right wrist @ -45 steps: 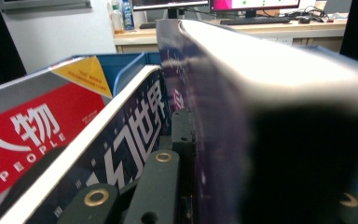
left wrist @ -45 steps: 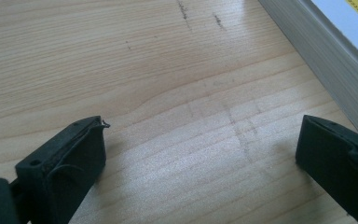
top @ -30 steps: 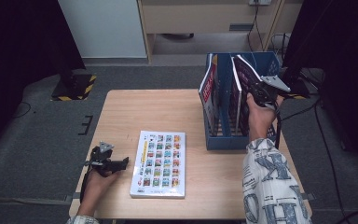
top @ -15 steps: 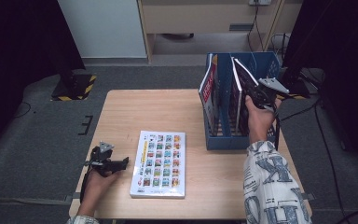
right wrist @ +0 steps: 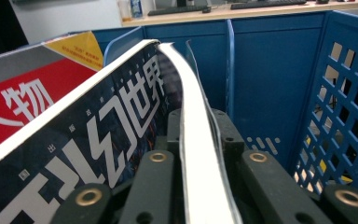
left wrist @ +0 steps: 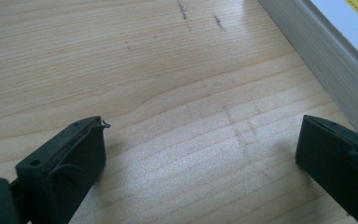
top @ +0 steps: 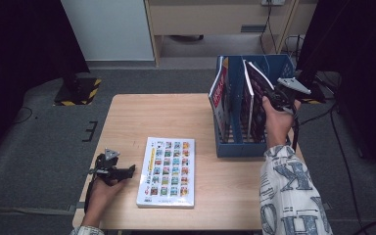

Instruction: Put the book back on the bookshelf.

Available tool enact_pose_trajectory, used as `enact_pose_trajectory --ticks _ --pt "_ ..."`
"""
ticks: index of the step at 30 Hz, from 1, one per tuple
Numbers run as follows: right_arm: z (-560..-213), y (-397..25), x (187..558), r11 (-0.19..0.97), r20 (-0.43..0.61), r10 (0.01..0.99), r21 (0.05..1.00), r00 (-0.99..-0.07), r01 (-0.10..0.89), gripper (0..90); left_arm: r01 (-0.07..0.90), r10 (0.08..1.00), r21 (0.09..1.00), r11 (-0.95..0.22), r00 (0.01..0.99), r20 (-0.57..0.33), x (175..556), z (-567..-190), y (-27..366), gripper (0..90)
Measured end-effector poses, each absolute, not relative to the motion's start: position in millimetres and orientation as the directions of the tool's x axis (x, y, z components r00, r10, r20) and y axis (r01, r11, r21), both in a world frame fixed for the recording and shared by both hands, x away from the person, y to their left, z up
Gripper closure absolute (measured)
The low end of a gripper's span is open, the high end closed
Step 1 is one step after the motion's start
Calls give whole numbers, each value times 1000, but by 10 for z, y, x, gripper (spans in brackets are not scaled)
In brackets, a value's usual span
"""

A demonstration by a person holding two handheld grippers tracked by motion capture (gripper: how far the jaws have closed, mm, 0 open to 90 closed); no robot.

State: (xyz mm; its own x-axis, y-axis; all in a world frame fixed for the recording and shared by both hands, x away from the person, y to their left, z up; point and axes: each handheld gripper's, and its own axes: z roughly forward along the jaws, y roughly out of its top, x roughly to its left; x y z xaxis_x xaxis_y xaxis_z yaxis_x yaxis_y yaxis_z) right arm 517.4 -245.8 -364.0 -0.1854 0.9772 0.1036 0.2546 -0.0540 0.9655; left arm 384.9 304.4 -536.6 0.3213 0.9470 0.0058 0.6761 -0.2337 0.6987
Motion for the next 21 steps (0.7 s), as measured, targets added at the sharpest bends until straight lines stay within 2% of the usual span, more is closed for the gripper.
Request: enact_pose_trajectory --ticks 4,10,21 --pt "-3622 -2464 5166 -2 51 982 966 -183 260 833 676 947 699 -233 321 6 3849 -5366 3043 8" --pt "-3575 -2466 5148 25 -2 995 970 -96 240 836 677 948 699 -231 318 6 3847 -5366 3038 8" --pt "-3669 -2263 5253 60 -42 996 972 -84 225 834 677 948 699 -230 318 5 3848 -5366 3038 8"
